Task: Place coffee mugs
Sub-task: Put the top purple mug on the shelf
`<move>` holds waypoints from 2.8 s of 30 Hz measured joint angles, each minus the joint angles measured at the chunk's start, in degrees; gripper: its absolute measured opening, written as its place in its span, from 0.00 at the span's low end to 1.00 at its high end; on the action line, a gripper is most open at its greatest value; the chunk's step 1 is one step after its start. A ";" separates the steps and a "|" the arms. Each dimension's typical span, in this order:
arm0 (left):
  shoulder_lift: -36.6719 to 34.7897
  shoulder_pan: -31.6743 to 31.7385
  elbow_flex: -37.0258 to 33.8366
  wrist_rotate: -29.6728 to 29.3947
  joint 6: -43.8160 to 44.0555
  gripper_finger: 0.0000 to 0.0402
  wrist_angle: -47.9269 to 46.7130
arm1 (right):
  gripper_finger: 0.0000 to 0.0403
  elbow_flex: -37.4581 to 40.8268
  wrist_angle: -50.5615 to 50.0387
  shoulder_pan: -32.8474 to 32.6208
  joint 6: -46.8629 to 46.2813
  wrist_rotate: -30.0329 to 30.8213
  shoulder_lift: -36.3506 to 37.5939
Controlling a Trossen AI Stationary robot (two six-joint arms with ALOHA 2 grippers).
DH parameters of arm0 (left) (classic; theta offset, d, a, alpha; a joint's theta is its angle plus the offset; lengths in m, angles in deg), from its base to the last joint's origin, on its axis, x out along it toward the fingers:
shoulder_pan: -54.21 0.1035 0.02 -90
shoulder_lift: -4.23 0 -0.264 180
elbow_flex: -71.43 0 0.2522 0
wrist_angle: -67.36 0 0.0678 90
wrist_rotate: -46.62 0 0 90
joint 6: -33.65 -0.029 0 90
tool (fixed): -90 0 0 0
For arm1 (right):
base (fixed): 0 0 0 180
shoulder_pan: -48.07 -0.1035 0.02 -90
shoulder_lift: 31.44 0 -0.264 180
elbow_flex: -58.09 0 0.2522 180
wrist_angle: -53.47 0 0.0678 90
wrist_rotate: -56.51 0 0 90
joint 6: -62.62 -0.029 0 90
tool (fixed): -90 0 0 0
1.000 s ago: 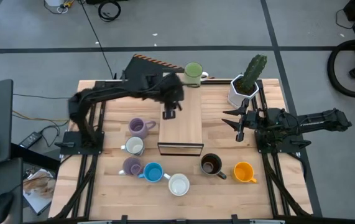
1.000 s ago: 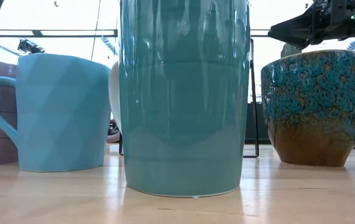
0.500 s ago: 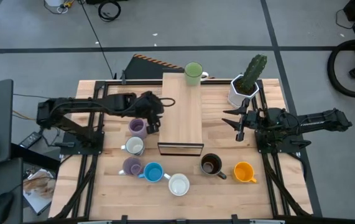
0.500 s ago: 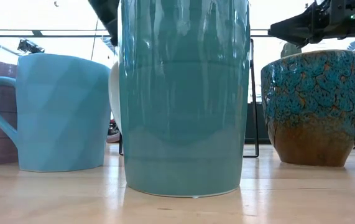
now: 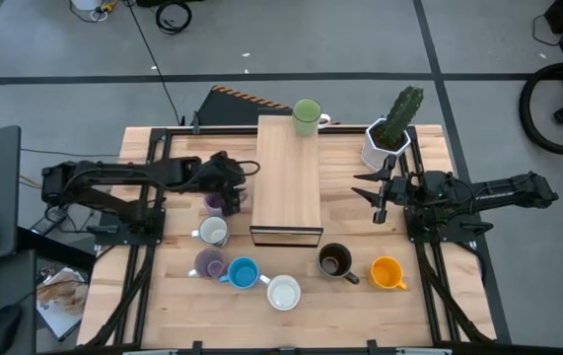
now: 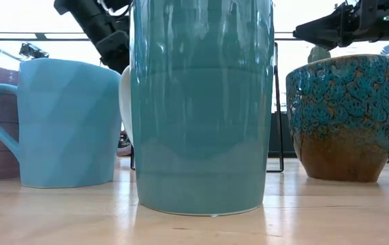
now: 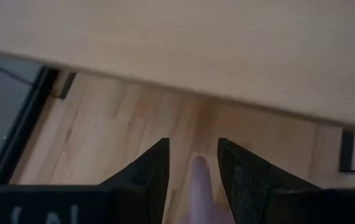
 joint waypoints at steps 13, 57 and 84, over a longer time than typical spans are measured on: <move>-12.31 2.19 -10.76 -0.65 1.68 0.35 9.49 | 0.39 0.00 -0.08 0.04 -0.11 0.45 -0.56; -18.39 2.19 -18.45 -2.60 7.72 0.35 18.22 | 0.39 0.00 0.16 0.85 -0.42 0.16 -1.02; -18.35 2.19 -18.38 -2.58 7.74 0.35 17.89 | 0.39 0.00 0.16 0.85 -0.45 0.15 -1.02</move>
